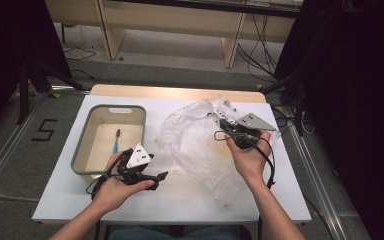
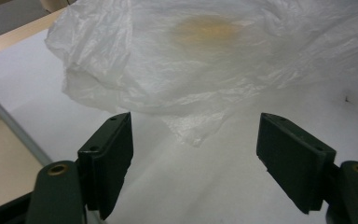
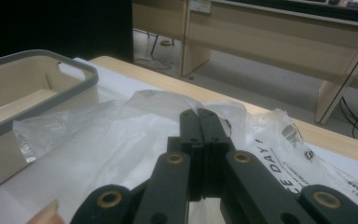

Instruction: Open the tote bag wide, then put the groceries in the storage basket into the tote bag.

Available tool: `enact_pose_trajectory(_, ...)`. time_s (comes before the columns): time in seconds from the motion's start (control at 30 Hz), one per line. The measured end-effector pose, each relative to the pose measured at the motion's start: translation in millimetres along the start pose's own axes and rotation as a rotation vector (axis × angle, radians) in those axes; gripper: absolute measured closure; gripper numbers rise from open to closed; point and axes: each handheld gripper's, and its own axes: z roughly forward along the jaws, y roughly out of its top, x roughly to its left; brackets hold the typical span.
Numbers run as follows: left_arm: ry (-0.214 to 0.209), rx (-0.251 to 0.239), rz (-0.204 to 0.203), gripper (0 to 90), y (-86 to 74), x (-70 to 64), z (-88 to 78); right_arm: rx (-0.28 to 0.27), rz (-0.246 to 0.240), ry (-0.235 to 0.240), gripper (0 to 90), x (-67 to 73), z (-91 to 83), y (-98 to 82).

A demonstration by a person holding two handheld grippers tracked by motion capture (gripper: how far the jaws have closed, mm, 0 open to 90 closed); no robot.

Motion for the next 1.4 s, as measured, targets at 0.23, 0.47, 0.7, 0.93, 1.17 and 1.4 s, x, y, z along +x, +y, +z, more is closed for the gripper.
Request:
enact_pose_trajectory(0.23,0.036,0.008,-0.016,27.7,-1.6,9.3,-8.1,0.002,0.000,0.001,90.0,0.8,0.7,-0.4)
enact_pose_trajectory(0.47,0.053,0.005,-0.032,27.8,-0.7,16.6,-13.7,0.006,0.001,0.001,90.0,1.9,1.3,-1.1)
enact_pose_trajectory(0.7,0.061,0.003,-0.041,27.8,1.7,23.8,-19.2,0.006,0.009,-0.002,90.0,0.9,-0.1,-0.6)
enact_pose_trajectory(0.93,0.061,0.016,-0.049,27.7,0.9,27.9,-18.6,0.006,0.008,-0.006,90.0,-0.8,0.0,-1.1)
enact_pose_trajectory(1.17,0.071,0.017,-0.065,27.7,0.2,30.6,-19.8,0.010,0.013,-0.003,90.0,-1.0,0.2,-2.0)
enact_pose_trajectory(1.4,0.077,0.022,-0.070,27.7,0.8,34.2,-21.2,0.005,0.019,-0.006,90.0,-1.6,-0.5,-1.2)
